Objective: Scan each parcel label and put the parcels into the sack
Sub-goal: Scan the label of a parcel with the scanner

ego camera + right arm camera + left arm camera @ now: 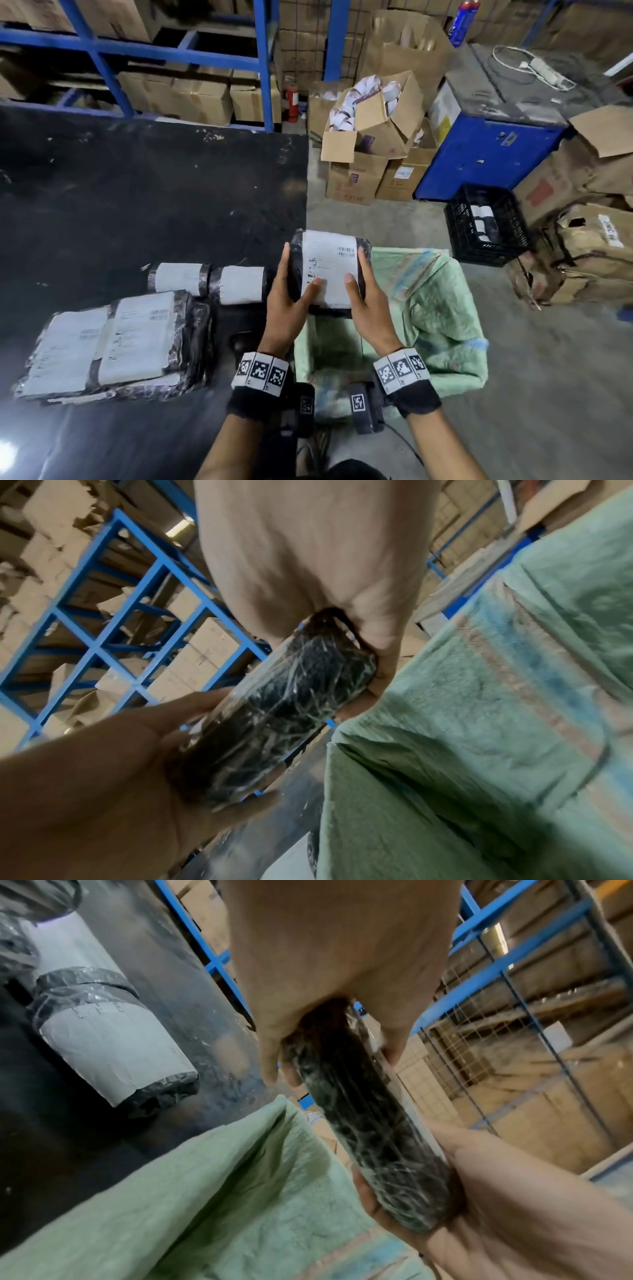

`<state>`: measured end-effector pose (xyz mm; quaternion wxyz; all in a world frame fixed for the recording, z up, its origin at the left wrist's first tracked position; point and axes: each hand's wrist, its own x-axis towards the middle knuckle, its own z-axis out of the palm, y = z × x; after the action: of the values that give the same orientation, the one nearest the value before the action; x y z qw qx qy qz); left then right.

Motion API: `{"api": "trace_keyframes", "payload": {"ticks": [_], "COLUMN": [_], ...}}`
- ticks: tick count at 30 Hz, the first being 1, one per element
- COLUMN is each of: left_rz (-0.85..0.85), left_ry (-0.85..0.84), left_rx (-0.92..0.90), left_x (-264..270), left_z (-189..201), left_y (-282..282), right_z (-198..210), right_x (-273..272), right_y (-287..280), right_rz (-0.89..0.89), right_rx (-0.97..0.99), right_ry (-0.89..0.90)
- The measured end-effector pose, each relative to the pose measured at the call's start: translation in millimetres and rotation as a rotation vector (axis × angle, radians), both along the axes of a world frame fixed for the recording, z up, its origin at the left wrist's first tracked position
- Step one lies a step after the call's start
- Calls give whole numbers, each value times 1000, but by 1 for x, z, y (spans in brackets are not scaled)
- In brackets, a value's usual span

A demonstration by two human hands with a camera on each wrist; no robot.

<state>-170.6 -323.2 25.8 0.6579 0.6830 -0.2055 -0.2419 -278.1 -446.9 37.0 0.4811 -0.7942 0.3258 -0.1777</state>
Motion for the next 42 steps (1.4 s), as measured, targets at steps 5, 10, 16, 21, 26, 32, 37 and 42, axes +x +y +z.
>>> {"api": "trace_keyframes", "payload": {"ticks": [5, 10, 16, 21, 26, 32, 37, 42], "left_rz": [-105, -165, -196, -149, -173, -188, -196, -234], "left_ry": [-266, -519, -527, -515, -498, -449, -480, -476], "left_rx": [360, 713, 690, 623, 645, 705, 737, 713], "left_x": [-11, -22, -30, -31, -25, -26, -24, -20], "left_z": [-43, -89, -104, -100, -101, -106, -108, -104], "left_y": [-18, -9, -7, -9, -10, -17, -16, -18], "right_z": [-31, -84, -151, -208, -255, -292, -313, -332], "right_x": [-25, -32, -5, 13, 13, 23, 21, 12], "right_y": [-38, -78, -113, -120, -110, -89, -77, -76], "right_rz": [5, 61, 107, 50, 14, -33, -95, -103], "right_rx": [89, 186, 309, 329, 307, 217, 140, 213], "right_ry": [195, 514, 785, 789, 655, 605, 563, 724]}}
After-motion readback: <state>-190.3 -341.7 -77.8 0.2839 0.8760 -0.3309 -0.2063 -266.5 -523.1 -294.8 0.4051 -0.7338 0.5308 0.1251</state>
